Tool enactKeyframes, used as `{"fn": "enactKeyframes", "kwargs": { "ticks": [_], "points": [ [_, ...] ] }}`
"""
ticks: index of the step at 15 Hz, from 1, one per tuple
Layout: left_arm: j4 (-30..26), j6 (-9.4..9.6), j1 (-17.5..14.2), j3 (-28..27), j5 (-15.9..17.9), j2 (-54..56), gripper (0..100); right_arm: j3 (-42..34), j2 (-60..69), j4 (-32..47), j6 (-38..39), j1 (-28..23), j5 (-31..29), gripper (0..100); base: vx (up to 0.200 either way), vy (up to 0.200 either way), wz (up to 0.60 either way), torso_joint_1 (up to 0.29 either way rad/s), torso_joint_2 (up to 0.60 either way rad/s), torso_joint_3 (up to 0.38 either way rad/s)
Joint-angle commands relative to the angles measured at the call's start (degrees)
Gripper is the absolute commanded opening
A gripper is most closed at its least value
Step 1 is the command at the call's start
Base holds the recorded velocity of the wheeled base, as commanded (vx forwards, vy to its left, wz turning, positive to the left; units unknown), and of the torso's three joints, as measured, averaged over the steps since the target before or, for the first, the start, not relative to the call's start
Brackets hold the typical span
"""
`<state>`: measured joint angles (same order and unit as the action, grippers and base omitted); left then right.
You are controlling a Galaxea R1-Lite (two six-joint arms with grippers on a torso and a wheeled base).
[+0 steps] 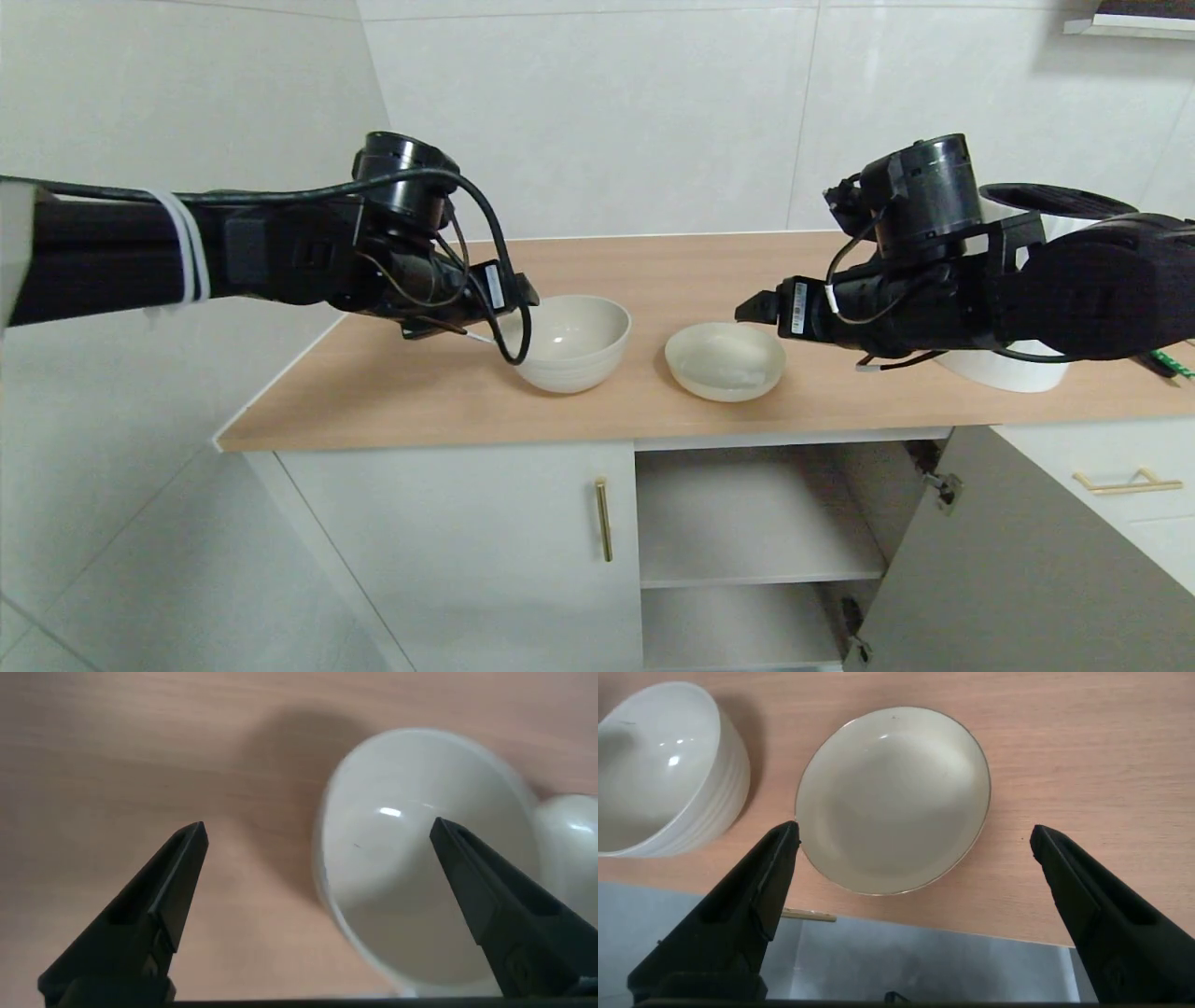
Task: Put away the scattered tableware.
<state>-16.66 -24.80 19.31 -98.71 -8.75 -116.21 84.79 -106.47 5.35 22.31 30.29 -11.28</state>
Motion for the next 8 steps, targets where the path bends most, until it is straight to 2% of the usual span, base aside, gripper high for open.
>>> {"fn": "enactKeyframes", "kwargs": {
  "ticks": [1,6,7,8],
  "points": [
    [-0.03,-0.08,1.34,-1.93,-1.44,-4.9,100,-0.06,-0.05,0.01,0.02,0.03,-0.15,100,0.0,0.0,0.0,0.0,0.0,0.0],
    [-0.03,-0.17,1.61,-2.28,-1.44,-5.34,100,-0.06,-0.05,0.01,0.1,0.03,-0.15,100,0.0,0.0,0.0,0.0,0.0,0.0],
    [0.05,-0.08,1.78,-2.28,-1.44,-5.34,0,-0.06,-0.05,0.01,0.1,0.03,-0.15,100,0.0,0.0,0.0,0.0,0.0,0.0],
    [0.05,-0.08,1.87,-2.28,-1.44,-5.43,0,-0.06,-0.05,0.01,0.1,-0.41,-0.15,100,0.0,0.0,0.0,0.0,0.0,0.0]
  ]
}}
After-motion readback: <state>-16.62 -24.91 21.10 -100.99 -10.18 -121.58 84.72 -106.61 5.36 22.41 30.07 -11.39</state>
